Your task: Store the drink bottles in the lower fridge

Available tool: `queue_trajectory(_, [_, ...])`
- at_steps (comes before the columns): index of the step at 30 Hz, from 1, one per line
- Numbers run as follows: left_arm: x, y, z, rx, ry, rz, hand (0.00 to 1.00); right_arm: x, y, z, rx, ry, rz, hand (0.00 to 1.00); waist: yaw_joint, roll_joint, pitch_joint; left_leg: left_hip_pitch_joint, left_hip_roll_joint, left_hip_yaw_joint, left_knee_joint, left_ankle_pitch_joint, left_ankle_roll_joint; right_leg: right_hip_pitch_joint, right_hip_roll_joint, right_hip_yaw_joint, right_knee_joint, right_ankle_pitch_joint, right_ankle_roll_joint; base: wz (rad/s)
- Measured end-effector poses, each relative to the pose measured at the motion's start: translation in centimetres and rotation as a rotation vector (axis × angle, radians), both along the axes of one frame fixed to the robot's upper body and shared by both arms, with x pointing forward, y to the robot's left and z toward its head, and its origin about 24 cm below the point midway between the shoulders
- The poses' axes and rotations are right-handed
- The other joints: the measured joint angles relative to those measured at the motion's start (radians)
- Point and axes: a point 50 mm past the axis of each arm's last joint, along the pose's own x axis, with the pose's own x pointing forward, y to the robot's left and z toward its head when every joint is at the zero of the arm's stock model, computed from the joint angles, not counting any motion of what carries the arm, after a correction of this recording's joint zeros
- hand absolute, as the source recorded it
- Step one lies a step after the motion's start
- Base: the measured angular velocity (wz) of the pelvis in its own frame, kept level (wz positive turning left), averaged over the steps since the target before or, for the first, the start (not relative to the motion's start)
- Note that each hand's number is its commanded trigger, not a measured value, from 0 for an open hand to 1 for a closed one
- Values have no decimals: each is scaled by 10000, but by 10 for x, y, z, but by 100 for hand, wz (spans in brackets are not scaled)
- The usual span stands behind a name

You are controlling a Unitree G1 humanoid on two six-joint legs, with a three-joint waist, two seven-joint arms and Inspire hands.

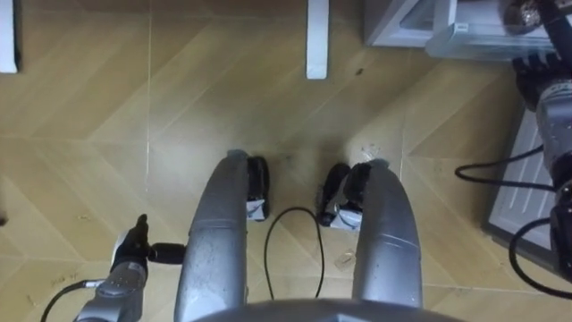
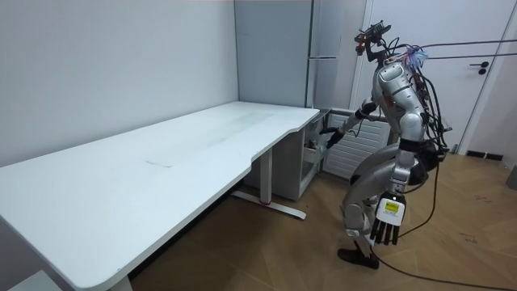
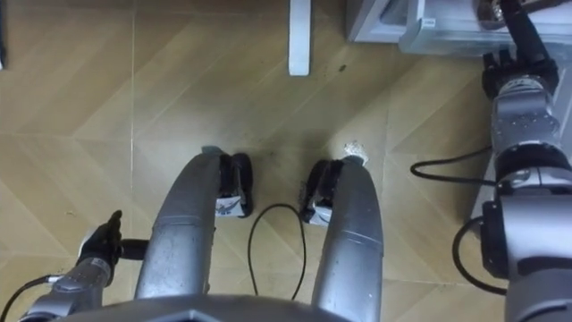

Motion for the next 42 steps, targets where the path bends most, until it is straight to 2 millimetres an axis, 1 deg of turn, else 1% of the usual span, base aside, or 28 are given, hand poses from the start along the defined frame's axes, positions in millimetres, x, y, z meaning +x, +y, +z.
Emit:
queue_trajectory(4, [-4,8,2,206,61,25,0,1,-1,3,245,-39,-182,0,65,-9,-6,30,-3,5,-37,4,-5,14,2,9,8,-2,-5,0])
queue_trajectory(9, [-11,15,2,334,55,165,0,0,-3,4,491,122,-494,0,247,-49,-4,311,-28,3,-251,84,-46,292,-95,-42,-74,-39,-37,6])
queue_trajectory(10, [-14,16,2,359,119,170,0,0,-3,4,522,154,-516,0,271,-53,-4,394,-70,-36,-317,115,-68,388,-128,-87,-108,-59,-44,9])
queue_trajectory(11, [-16,17,2,380,158,170,0,0,-2,4,538,161,-513,0,271,-57,-2,424,-162,-67,-361,144,-81,441,-152,-119,-127,-68,-50,18])
queue_trajectory(12, [-18,20,2,440,217,186,0,0,-3,3,576,243,-582,0,272,-93,18,488,-192,-112,-477,212,-102,529,-213,-178,-180,-75,-57,22])
queue_trajectory(13, [-22,22,3,493,277,207,0,-1,-3,3,619,330,-649,0,271,-110,16,512,-206,-176,-570,276,-128,597,-259,-258,-254,-79,-69,21])
queue_trajectory(15, [-26,26,3,549,304,390,0,-1,-3,3,646,396,-698,0,302,-217,34,526,-272,-208,-679,352,-149,603,-302,-290,-280,-87,-91,14])
queue_trajectory(16, [-29,28,3,548,331,526,0,-1,-3,3,649,412,-736,0,356,-234,39,532,-321,-248,-735,401,-165,645,-305,-353,-336,-73,-115,10])
queue_trajectory(17, [-30,30,4,541,337,598,0,-1,-3,3,663,432,-771,0,383,-233,39,543,-321,-276,-769,426,-182,679,-304,-401,-379,-63,-131,11])
queue_trajectory(20, [-42,38,5,519,466,1009,0,-3,-5,2,936,542,-1054,0,499,-223,33,681,-326,-410,-931,516,-241,959,-344,-630,-545,-77,-179,13])
queue_trajectory(22, [-45,40,5,518,529,1211,0,-4,-6,1,935,533,-1188,0,575,-221,35,681,-347,-517,-927,536,-274,1026,-366,-744,-547,-100,-218,12])
queue_trajectory(24, [-47,40,4,441,563,1313,0,-4,-6,1,874,542,-1272,0,700,-219,35,671,-362,-614,-923,559,-314,1086,-370,-830,-557,-115,-245,10])
queue_trajectory(25, [-47,40,4,381,560,1319,0,-5,-7,1,800,563,-1377,0,832,-218,36,660,-366,-667,-920,568,-331,1115,-370,-886,-562,-124,-265,12])
queue_trajectory(26, [-47,39,4,307,552,1329,0,-7,-8,-1,698,642,-1484,0,933,-207,39,622,-417,-742,-922,583,-359,1152,-428,-973,-539,-157,-301,15])
queue_trajectory(27, [-47,39,4,292,555,1320,0,-8,-9,-2,648,702,-1556,0,982,-206,40,611,-444,-782,-923,592,-377,1167,-447,-1004,-528,-187,-292,19])
queue_trajectory(29, [-49,39,4,275,636,1325,0,-12,-12,-5,628,804,-1888,0,1130,-194,38,545,-524,-964,-924,613,-499,1204,-516,-1161,-518,-274,-263,19])
queue_trajectory(31, [-53,39,3,248,723,1427,0,-13,-14,-5,787,726,-2157,0,1152,-168,37,495,-564,-1056,-928,664,-506,1237,-595,-1296,-505,-315,-265,18])
queue_trajectory(33, [-56,39,3,249,793,1440,0,-15,-16,-5,910,709,-2473,0,1252,-149,35,489,-616,-1150,-930,694,-535,1281,-627,-1373,-498,-323,-283,15])
queue_trajectory(34, [-56,40,3,255,787,1460,0,-18,-19,-6,995,674,-2736,0,1311,-107,29,488,-737,-1303,-949,732,-587,1352,-691,-1484,-498,-342,-308,23])
queue_trajectory(35, [-57,41,3,275,744,1521,0,-19,-20,-6,1059,686,-2951,0,1349,-100,27,501,-796,-1352,-994,780,-595,1393,-764,-1543,-488,-364,-317,26])
queue_trajectory(38, [-57,42,4,290,733,1587,0,-21,-22,-6,1155,656,-3230,0,1389,-94,27,561,-910,-1415,-1135,895,-605,1467,-881,-1613,-500,-390,-305,19])
queue_trajectory(40, [-56,42,4,287,653,1577,0,-22,-24,-4,1228,604,-3458,0,1387,-101,24,631,-1062,-1436,-1397,1069,-627,1506,-1047,-1668,-546,-396,-292,23])
queue_trajectory(41, [-55,43,5,302,546,1627,0,-21,-25,-2,1316,596,-3607,0,1390,-107,20,683,-1090,-1415,-1582,1185,-612,1568,-1214,-1821,-616,-398,-290,20])
queue_trajectory(42, [-55,44,5,319,490,1687,0,-21,-25,-1,1322,589,-3624,0,1395,-107,20,706,-1098,-1422,-1662,1230,-612,1601,-1268,-1904,-655,-397,-290,16])
